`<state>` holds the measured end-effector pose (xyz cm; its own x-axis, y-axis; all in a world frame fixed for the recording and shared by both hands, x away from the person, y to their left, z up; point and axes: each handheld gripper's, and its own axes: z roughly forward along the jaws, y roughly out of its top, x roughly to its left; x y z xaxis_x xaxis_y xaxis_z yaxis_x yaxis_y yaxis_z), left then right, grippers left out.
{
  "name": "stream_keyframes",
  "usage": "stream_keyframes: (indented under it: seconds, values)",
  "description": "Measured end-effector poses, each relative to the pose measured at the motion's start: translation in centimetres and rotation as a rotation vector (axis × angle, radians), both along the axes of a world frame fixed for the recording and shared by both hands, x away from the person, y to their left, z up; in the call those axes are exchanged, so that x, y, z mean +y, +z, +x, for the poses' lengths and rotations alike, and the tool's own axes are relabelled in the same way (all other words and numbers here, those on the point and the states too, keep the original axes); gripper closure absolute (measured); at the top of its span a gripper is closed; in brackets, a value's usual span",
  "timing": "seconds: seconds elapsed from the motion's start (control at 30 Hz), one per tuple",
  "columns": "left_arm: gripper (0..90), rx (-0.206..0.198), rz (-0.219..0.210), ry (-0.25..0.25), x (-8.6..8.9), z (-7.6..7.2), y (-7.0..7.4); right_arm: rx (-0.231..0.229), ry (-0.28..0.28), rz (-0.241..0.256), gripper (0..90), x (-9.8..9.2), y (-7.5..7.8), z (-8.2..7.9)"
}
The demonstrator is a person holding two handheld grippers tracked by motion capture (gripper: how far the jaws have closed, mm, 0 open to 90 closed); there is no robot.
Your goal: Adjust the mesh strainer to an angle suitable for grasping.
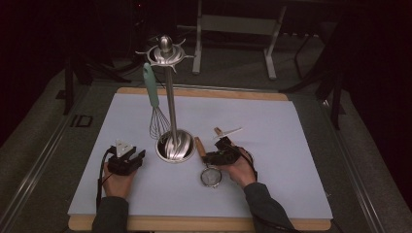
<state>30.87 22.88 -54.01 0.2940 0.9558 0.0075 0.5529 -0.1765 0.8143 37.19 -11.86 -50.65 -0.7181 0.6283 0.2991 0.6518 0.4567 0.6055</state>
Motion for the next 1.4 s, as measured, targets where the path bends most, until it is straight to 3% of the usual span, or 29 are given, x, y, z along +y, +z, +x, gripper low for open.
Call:
stream_keyframes:
  seconds: [0.13, 0.23, 0.37, 0.5, 0.67, 0.83, 1.23, 1.4]
  values:
    - [58.8, 0.000, 0.003, 0.002, 0.0, 0.0, 0.0, 0.024, -0.001, 0.000, 66.3, 0.1, -0.1, 0.2]
    - [58.8, 0.000, 0.004, 0.004, -0.1, 0.0, 0.0, 0.054, 0.038, -0.009, 63.3, 0.4, -0.2, 0.2]
    - [58.8, 0.002, 0.006, 0.004, -0.1, 0.0, 0.0, 0.073, 0.051, -0.012, 61.2, 0.8, -0.3, 0.4]
    - [58.8, 0.001, 0.005, 0.006, 0.0, 0.0, 0.0, 0.133, 0.049, -0.001, 59.5, 1.4, -0.5, 1.1]
    - [58.7, 0.001, 0.006, 0.006, 0.0, 0.0, 0.0, 0.168, 0.047, -0.010, 59.2, 2.1, -0.7, 1.6]
    - [58.6, 0.002, 0.014, 0.003, -0.1, 0.0, 0.0, 0.210, 0.011, -0.016, 60.6, 2.7, -0.8, 2.4]
    - [58.6, 0.005, 0.017, 0.005, -0.2, 0.1, 0.0, 0.244, -0.032, -0.003, 59.1, 2.8, -0.8, 3.7]
    - [58.6, 0.005, 0.016, 0.005, -0.2, 0.1, 0.0, 0.278, -0.036, 0.009, 66.8, 2.8, -0.7, 3.9]
